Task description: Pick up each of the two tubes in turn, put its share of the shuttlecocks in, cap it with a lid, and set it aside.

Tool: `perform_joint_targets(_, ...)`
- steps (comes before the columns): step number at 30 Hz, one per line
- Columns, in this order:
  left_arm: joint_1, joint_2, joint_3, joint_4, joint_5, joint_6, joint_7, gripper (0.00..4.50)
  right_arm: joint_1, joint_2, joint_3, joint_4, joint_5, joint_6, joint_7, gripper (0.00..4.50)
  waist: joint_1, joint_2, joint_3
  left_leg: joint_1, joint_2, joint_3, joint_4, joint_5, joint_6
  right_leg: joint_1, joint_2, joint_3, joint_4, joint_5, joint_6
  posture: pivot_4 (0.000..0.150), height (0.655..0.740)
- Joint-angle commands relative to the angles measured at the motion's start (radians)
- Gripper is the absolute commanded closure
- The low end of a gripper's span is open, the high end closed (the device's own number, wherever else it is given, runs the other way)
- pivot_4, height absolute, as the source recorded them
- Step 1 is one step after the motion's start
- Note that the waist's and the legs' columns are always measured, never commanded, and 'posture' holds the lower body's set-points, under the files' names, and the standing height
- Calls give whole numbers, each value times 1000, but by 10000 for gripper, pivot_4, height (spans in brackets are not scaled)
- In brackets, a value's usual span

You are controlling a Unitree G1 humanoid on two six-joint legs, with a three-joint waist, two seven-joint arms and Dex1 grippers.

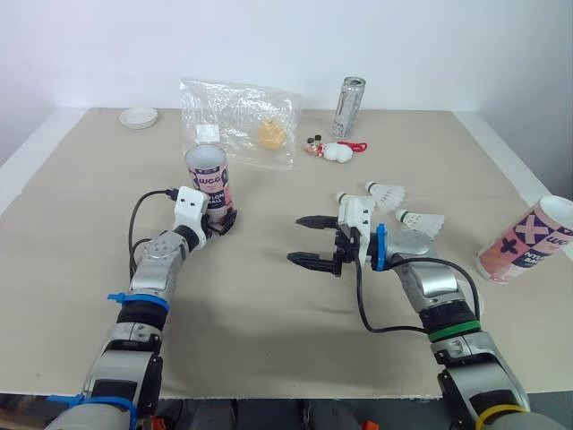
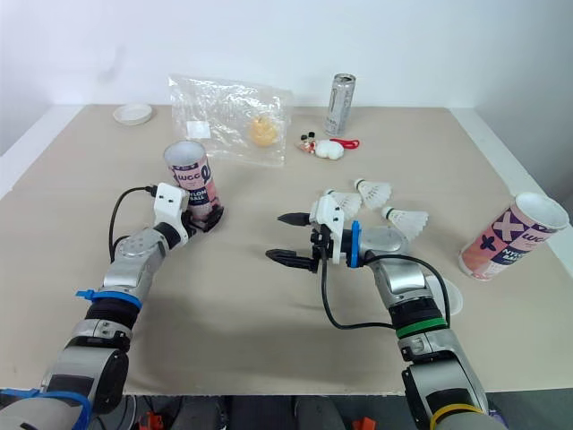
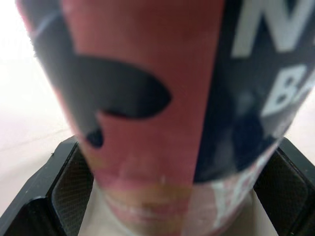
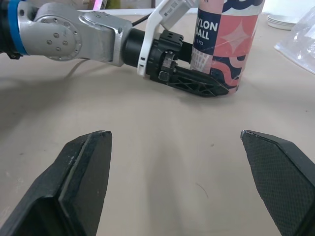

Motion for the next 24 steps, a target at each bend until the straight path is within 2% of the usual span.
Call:
perform_joint_targets(1, -28, 1, 8, 54, 3, -41, -20, 0, -20, 1, -26, -40, 6, -12, -8, 106, 0, 0, 0, 0, 0, 0, 0, 0, 0, 0, 0, 0, 0, 0, 0, 1500, 7400)
perform_joint_targets(4, -48, 1, 13, 97, -1, -60, -35, 0, -21, -1, -26, -43, 8, -7, -9, 106, 0, 0, 0, 0, 0, 0, 0, 0, 0, 0, 0, 0, 0, 0, 0, 1500, 7400)
perform_joint_targets(5, -51, 0, 13, 105, -1, -66, -39, 5130, -20, -2, -25, -46, 9, -6, -9, 0, 0, 0, 0, 0, 0, 0, 0, 0, 0, 0, 0, 0, 0, 0, 0, 1500, 7400)
perform_joint_targets(8, -48, -1, 20, 112, -3, -75, -44, 13500, -15, -1, -26, -56, 12, 0, -15, 0, 0, 0, 0, 0, 0, 0, 0, 0, 0, 0, 0, 0, 0, 0, 0, 1500, 7400)
perform_joint_targets(14, -9, 10, 27, 42, -1, -80, -37, 13994, 2, -2, -41, -85, 22, 24, -42, 0, -1, 0, 0, 0, 0, 0, 0, 0, 0, 0, 0, 0, 0, 0, 0, 1500, 7400)
perform_joint_targets(17, 31, 29, -5, -41, 26, -82, -57, 13994, 27, 4, -77, -134, 42, 73, -108, 0, 0, 0, 0, 0, 0, 0, 0, 0, 0, 0, 0, 0, 0, 0, 0, 1500, 7400)
perform_joint_targets(24, 192, 155, -164, -446, 86, -5, -254, 13994, 206, 14, -227, -460, 104, 358, -444, 0, 1, 0, 0, -4, 0, -1, -1, -1, -2, -3, -1, 0, 0, -1, -4, 1500, 7400)
